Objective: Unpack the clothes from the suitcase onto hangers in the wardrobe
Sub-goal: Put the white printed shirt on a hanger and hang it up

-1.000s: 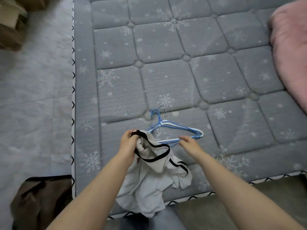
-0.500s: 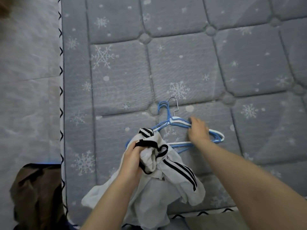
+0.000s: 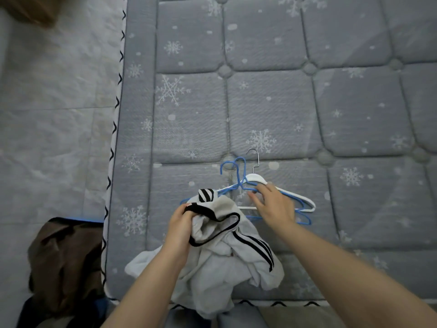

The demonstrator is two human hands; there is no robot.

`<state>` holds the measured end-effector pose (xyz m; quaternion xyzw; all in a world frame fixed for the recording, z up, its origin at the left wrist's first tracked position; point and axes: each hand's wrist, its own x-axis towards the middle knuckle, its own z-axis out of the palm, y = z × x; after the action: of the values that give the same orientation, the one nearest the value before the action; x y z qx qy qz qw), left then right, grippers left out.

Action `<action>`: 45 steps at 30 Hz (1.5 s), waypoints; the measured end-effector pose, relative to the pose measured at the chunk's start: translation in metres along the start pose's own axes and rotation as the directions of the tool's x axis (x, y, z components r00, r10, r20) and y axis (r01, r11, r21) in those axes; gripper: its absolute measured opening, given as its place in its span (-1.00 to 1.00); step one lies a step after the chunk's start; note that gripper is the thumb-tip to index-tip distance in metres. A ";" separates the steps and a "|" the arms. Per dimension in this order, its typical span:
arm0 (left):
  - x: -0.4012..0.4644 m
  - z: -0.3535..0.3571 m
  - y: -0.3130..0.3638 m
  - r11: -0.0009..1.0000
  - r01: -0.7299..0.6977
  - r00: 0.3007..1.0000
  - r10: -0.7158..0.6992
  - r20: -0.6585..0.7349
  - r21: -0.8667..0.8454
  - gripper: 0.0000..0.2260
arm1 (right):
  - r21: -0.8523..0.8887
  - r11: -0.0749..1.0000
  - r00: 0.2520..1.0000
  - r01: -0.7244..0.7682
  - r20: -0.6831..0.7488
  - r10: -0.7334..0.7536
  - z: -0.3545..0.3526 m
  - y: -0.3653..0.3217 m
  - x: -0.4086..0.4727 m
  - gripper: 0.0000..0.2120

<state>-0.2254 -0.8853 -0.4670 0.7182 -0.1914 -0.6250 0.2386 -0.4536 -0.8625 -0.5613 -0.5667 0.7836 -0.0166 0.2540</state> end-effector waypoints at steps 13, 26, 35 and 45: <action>-0.068 -0.081 0.080 0.999 0.005 0.993 -0.002 -0.114 0.033 -0.83 | 0.179 0.980 0.981 -0.090 0.184 0.056 -0.064 -0.084 -0.090 -0.61; -0.084 -0.151 0.110 0.943 -0.161 0.985 0.170 -0.004 0.290 -0.84 | 0.182 0.964 0.947 -0.196 0.291 0.137 -0.103 -0.115 -0.139 -0.59; -0.069 -0.148 0.124 0.883 -0.293 0.946 0.323 -0.022 0.367 -0.81 | 0.385 0.921 0.996 -0.055 0.080 0.026 -0.125 -0.131 -0.151 -0.70; -0.074 -0.162 0.187 0.762 -0.488 0.829 0.557 -0.046 0.425 -0.85 | 0.584 0.756 0.950 0.296 -0.260 -0.172 -0.194 -0.181 -0.187 -0.79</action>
<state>-0.0715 -0.9780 -0.2816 0.7191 -0.4856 -0.4179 0.2691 -0.3323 -0.8098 -0.2650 -0.5423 0.6782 -0.3567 0.3445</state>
